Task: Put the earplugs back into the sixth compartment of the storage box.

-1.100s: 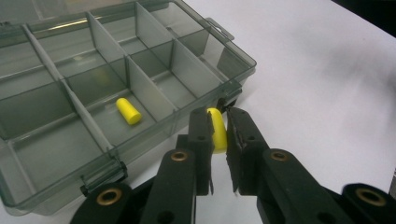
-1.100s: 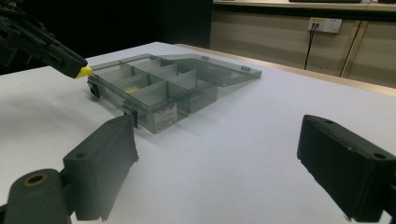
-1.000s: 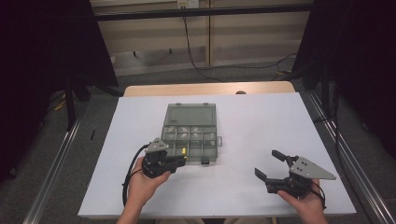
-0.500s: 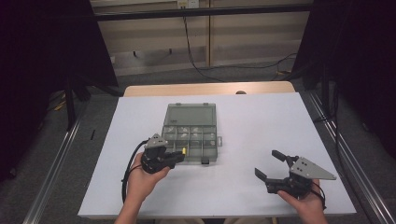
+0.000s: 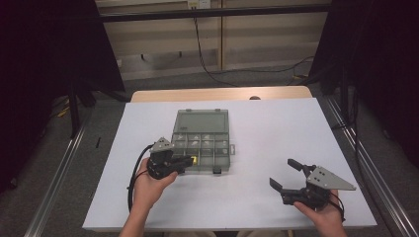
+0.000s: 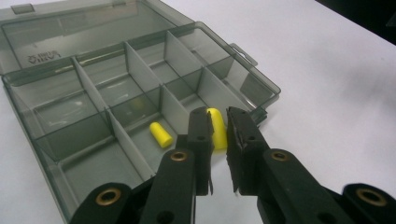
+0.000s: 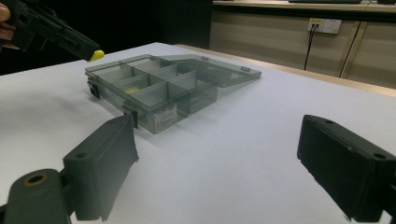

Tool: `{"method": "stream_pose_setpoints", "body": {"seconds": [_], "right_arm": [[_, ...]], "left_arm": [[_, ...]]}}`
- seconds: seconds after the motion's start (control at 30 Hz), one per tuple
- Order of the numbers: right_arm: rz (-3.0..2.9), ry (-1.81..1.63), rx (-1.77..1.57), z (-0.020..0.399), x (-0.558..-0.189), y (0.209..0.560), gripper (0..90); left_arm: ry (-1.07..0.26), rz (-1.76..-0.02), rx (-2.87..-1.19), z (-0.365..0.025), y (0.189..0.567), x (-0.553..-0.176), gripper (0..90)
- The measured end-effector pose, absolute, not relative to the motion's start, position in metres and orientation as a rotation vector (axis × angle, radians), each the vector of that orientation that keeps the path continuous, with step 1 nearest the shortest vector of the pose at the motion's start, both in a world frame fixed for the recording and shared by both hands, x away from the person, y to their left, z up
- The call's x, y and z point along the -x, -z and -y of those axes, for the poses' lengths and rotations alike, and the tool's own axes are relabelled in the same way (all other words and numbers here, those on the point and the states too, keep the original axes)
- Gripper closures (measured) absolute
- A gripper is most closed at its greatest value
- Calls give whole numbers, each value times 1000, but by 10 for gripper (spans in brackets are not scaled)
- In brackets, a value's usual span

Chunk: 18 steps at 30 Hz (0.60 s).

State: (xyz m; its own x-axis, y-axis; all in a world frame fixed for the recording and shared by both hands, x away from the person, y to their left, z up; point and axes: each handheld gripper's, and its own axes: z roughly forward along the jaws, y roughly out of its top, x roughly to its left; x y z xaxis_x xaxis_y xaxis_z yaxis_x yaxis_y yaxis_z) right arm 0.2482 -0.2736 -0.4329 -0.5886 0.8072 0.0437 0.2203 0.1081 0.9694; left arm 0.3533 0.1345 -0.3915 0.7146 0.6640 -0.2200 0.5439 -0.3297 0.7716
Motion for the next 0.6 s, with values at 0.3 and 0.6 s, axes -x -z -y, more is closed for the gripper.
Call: {"method": "stream_pose_setpoints", "body": {"seconds": [0.3,0.6], "right_arm": [[-1884,-1505,-997,273,-248,433,111],[-1887,-1506,-996,272,-248,433,111]], "left_arm": [[-178,-932,-2005,-136,393,-358,803],[-193,-946,-1994,-138,393,-361,804]]}}
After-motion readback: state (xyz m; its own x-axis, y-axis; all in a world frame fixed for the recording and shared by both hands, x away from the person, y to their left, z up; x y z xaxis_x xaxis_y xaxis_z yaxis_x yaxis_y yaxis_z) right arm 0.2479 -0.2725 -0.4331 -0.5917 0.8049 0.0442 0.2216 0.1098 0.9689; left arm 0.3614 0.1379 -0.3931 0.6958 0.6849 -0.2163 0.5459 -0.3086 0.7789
